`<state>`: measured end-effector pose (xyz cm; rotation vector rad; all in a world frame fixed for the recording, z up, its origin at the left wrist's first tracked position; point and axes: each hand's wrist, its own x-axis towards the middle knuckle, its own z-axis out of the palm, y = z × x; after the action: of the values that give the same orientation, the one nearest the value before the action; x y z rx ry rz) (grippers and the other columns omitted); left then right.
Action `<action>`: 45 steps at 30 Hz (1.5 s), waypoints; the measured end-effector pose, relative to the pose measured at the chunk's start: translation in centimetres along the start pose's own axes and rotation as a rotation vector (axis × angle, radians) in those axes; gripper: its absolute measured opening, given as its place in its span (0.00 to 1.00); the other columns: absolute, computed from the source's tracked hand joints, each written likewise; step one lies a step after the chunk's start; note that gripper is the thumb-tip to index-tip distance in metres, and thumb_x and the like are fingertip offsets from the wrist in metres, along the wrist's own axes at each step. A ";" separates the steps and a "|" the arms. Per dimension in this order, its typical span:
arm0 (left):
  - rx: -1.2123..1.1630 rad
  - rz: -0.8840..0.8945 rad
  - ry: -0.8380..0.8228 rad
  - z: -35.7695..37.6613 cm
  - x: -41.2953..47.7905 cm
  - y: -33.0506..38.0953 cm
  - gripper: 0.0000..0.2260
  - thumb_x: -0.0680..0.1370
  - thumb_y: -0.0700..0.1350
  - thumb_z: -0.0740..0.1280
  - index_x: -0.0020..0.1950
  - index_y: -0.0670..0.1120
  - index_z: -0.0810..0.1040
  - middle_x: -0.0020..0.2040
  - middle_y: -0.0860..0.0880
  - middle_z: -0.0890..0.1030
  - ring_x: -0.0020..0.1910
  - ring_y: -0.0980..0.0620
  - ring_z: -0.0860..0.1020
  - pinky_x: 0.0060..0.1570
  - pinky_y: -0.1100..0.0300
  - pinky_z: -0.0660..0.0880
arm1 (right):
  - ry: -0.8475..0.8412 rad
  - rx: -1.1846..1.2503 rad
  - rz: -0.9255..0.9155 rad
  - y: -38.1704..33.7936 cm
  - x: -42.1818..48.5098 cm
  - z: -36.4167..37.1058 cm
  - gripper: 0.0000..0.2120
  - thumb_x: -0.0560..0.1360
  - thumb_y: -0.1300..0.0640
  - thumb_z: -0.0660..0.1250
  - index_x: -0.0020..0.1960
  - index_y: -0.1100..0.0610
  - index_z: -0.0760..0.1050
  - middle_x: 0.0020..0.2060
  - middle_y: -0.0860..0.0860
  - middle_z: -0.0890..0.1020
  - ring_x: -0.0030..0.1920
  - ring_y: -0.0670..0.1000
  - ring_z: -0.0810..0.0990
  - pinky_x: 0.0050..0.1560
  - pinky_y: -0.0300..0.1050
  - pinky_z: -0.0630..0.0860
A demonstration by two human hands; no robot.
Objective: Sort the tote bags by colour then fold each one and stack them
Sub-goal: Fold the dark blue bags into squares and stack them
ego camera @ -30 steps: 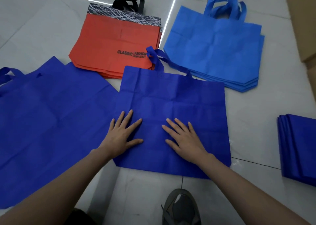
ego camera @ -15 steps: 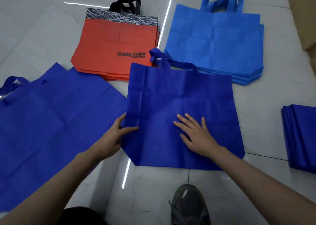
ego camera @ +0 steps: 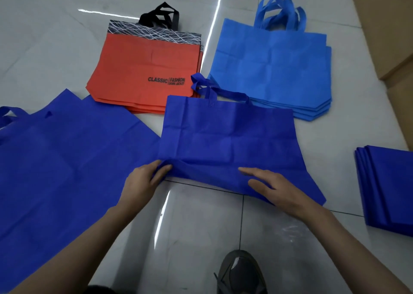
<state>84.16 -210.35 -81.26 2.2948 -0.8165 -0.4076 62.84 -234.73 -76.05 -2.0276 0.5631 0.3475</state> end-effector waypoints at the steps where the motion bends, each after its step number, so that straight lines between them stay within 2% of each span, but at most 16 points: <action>1: 0.018 -0.028 0.003 -0.2 0.4 0.3 0.24 0.75 0.65 0.55 0.36 0.44 0.70 0.28 0.46 0.72 0.30 0.46 0.72 0.30 0.53 0.65 | 0.014 0.017 0.015 0.3 -1.0 -0.7 0.35 0.64 0.21 0.52 0.67 0.35 0.65 0.63 0.32 0.71 0.63 0.29 0.66 0.63 0.33 0.64; 5: 0.186 -0.145 -0.006 -0.2 2.5 1.4 0.22 0.78 0.60 0.57 0.34 0.43 0.67 0.27 0.48 0.72 0.30 0.46 0.72 0.27 0.56 0.61 | 0.130 -0.066 0.075 2.0 -4.1 -2.5 0.33 0.59 0.21 0.60 0.61 0.32 0.69 0.53 0.29 0.76 0.57 0.29 0.71 0.54 0.30 0.68; 8: 0.220 -0.205 -0.049 0.0 4.0 1.7 0.24 0.77 0.62 0.56 0.34 0.42 0.67 0.29 0.47 0.72 0.32 0.46 0.72 0.27 0.57 0.61 | 0.335 0.008 0.080 4.4 -4.7 -2.9 0.12 0.71 0.46 0.71 0.54 0.38 0.76 0.49 0.35 0.80 0.51 0.35 0.78 0.52 0.34 0.74; 11: 0.011 -0.276 -0.062 -0.3 4.5 1.5 0.25 0.74 0.64 0.60 0.34 0.42 0.67 0.29 0.47 0.70 0.29 0.48 0.70 0.29 0.57 0.62 | 0.505 0.322 0.150 6.2 -4.0 -3.1 0.06 0.74 0.60 0.70 0.49 0.52 0.80 0.41 0.43 0.84 0.41 0.39 0.82 0.39 0.31 0.74; 14: -0.325 -0.297 -0.174 -0.8 3.9 0.8 0.18 0.70 0.61 0.68 0.42 0.45 0.76 0.34 0.52 0.81 0.35 0.52 0.79 0.36 0.60 0.72 | 0.567 0.404 0.209 7.0 -2.8 -3.4 0.02 0.74 0.57 0.69 0.44 0.55 0.80 0.40 0.48 0.84 0.41 0.44 0.82 0.36 0.32 0.74; 17: -0.413 -0.247 -0.261 -1.0 3.3 -0.3 0.15 0.68 0.52 0.73 0.53 0.56 0.77 0.48 0.58 0.83 0.48 0.60 0.80 0.46 0.64 0.74 | 0.672 0.399 0.195 6.5 -1.4 -4.5 0.10 0.74 0.52 0.69 0.39 0.59 0.77 0.35 0.50 0.82 0.37 0.47 0.81 0.34 0.36 0.74; 19: -0.412 -0.249 -0.208 -1.0 3.4 -0.8 0.12 0.70 0.50 0.72 0.52 0.56 0.76 0.50 0.57 0.81 0.49 0.59 0.79 0.47 0.63 0.75 | 0.749 0.381 0.174 5.5 -0.5 -5.4 0.16 0.75 0.49 0.67 0.36 0.60 0.71 0.31 0.51 0.77 0.33 0.48 0.76 0.33 0.39 0.69; 22: -0.351 -0.252 -0.034 -0.8 4.4 -0.5 0.06 0.74 0.51 0.69 0.47 0.53 0.75 0.47 0.56 0.80 0.47 0.56 0.79 0.42 0.62 0.74 | 0.820 0.499 0.151 4.9 0.5 -6.1 0.24 0.71 0.36 0.62 0.39 0.58 0.71 0.35 0.49 0.75 0.37 0.47 0.72 0.39 0.44 0.66; 25: -0.202 -0.225 0.072 -0.3 5.7 -0.1 0.11 0.76 0.55 0.66 0.47 0.47 0.75 0.42 0.51 0.80 0.42 0.51 0.78 0.40 0.54 0.73 | 0.834 0.617 0.142 6.0 0.5 -5.4 0.35 0.64 0.26 0.62 0.47 0.59 0.74 0.41 0.49 0.78 0.44 0.49 0.75 0.44 0.46 0.71; 27: -0.189 -0.211 0.106 0.0 6.4 0.5 0.11 0.76 0.56 0.65 0.44 0.48 0.73 0.37 0.51 0.78 0.37 0.49 0.75 0.37 0.52 0.71 | 0.840 0.595 0.176 6.8 0.3 -4.5 0.27 0.68 0.31 0.64 0.43 0.57 0.73 0.39 0.49 0.76 0.42 0.48 0.74 0.44 0.47 0.70; 29: -0.195 -0.198 0.142 0.4 6.8 1.1 0.15 0.76 0.56 0.64 0.38 0.46 0.69 0.32 0.50 0.73 0.31 0.50 0.70 0.32 0.54 0.66 | 0.862 0.525 0.240 7.4 0.4 -3.8 0.17 0.76 0.45 0.64 0.38 0.58 0.70 0.34 0.51 0.72 0.37 0.48 0.70 0.40 0.46 0.66; 31: -0.220 -0.182 0.138 0.6 6.9 1.8 0.17 0.75 0.60 0.65 0.39 0.48 0.69 0.32 0.51 0.73 0.31 0.51 0.70 0.32 0.55 0.65 | 0.900 0.448 0.319 8.3 0.9 -3.3 0.14 0.79 0.52 0.62 0.39 0.61 0.70 0.33 0.52 0.71 0.35 0.49 0.69 0.36 0.45 0.64; 35: -0.337 -0.210 0.039 1.1 6.7 2.2 0.15 0.74 0.58 0.67 0.52 0.49 0.72 0.46 0.53 0.80 0.44 0.55 0.79 0.41 0.58 0.74 | 0.990 0.385 0.473 9.2 2.1 -3.0 0.12 0.80 0.54 0.60 0.46 0.62 0.73 0.35 0.51 0.73 0.36 0.50 0.71 0.33 0.43 0.67; 38: -0.118 -0.169 0.022 1.7 6.5 2.0 0.15 0.76 0.56 0.65 0.51 0.45 0.69 0.40 0.47 0.79 0.39 0.48 0.77 0.38 0.49 0.74 | 1.033 0.331 0.551 9.0 2.9 -2.6 0.09 0.80 0.56 0.59 0.51 0.61 0.73 0.40 0.52 0.76 0.40 0.52 0.74 0.38 0.45 0.70; 40: 0.051 -0.172 0.018 2.1 6.3 1.9 0.16 0.77 0.56 0.62 0.49 0.44 0.66 0.36 0.44 0.77 0.35 0.45 0.74 0.30 0.51 0.69 | 1.059 0.295 0.590 8.6 2.8 -2.1 0.08 0.80 0.56 0.58 0.53 0.60 0.72 0.42 0.53 0.76 0.41 0.53 0.75 0.41 0.47 0.72; 45: 0.311 -0.282 -0.003 3.1 5.1 1.9 0.19 0.78 0.59 0.58 0.55 0.43 0.64 0.34 0.47 0.73 0.33 0.46 0.72 0.27 0.56 0.63 | 0.996 -0.170 0.566 9.1 1.2 -0.7 0.10 0.81 0.53 0.56 0.53 0.60 0.69 0.30 0.49 0.72 0.34 0.54 0.72 0.49 0.53 0.71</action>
<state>85.73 -216.24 -82.60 2.7138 -0.5893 -0.4321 59.11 -239.53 -82.96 -2.0812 1.7752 -0.3497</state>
